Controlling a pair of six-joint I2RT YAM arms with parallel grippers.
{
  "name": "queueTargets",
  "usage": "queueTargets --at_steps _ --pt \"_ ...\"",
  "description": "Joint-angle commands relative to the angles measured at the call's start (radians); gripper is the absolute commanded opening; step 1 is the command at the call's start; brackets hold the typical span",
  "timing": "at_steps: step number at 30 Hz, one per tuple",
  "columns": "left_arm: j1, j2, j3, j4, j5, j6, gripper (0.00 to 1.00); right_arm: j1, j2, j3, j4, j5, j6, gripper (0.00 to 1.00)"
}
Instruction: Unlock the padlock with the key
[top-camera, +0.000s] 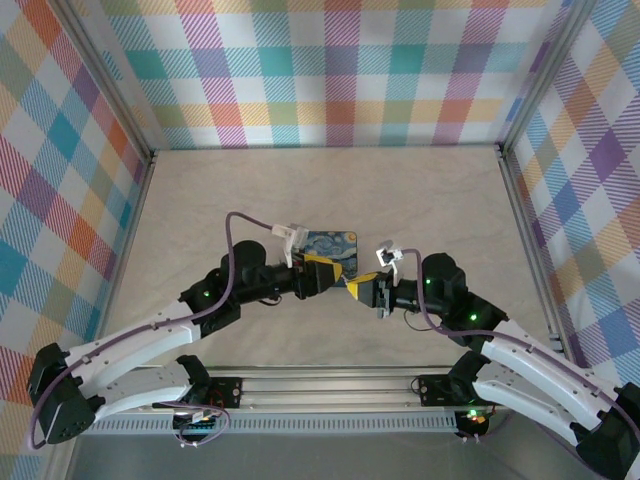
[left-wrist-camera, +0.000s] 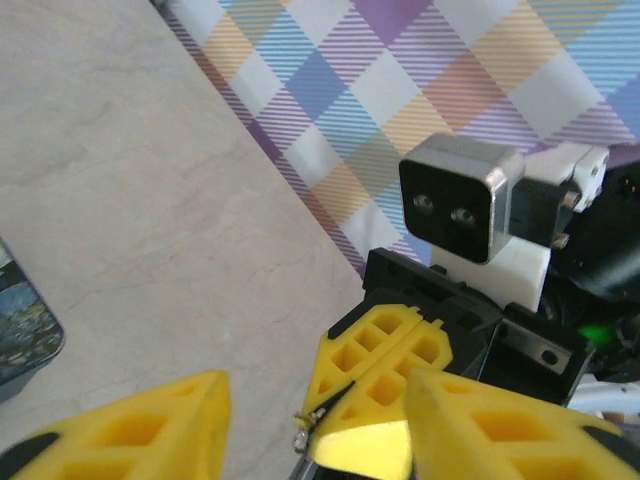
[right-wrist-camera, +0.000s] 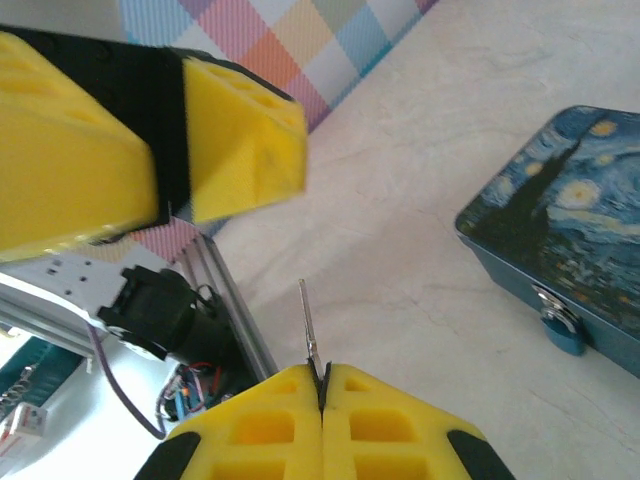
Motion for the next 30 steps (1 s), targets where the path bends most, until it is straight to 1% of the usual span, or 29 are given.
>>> queueTargets --at_steps 1,4,8,11,14,16,19,22,25,30 --pt "0.003 -0.041 0.017 -0.095 -0.083 0.040 0.62 -0.003 0.008 0.032 -0.097 0.056 -0.050 0.00" --pt "0.004 -0.055 -0.002 -0.148 -0.142 0.041 0.70 -0.003 0.041 0.050 -0.141 0.087 -0.065 0.00" --pt "0.004 -0.056 -0.034 -0.205 -0.217 0.029 0.71 -0.010 0.116 0.078 -0.161 0.102 -0.067 0.00" --pt "0.004 -0.044 -0.053 -0.229 -0.247 0.026 0.71 -0.049 0.189 0.095 -0.132 0.048 -0.043 0.00" --pt "0.004 -0.026 -0.072 -0.234 -0.270 0.026 0.73 -0.127 0.267 0.101 -0.066 -0.051 0.002 0.00" --pt "0.006 -0.010 -0.088 -0.230 -0.280 0.023 0.75 -0.178 0.322 0.107 -0.022 -0.099 0.023 0.00" --pt "0.007 0.018 -0.112 -0.208 -0.281 0.010 0.80 -0.213 0.400 0.136 -0.002 -0.106 0.037 0.00" --pt "0.010 0.050 -0.130 -0.189 -0.282 -0.003 0.87 -0.220 0.479 0.184 0.003 -0.110 0.022 0.00" --pt "0.018 0.082 -0.135 -0.185 -0.283 -0.014 0.89 -0.220 0.560 0.225 0.029 -0.113 0.019 0.00" --pt "0.029 0.115 -0.136 -0.184 -0.287 -0.021 0.96 -0.219 0.701 0.270 0.131 -0.127 0.046 0.00"
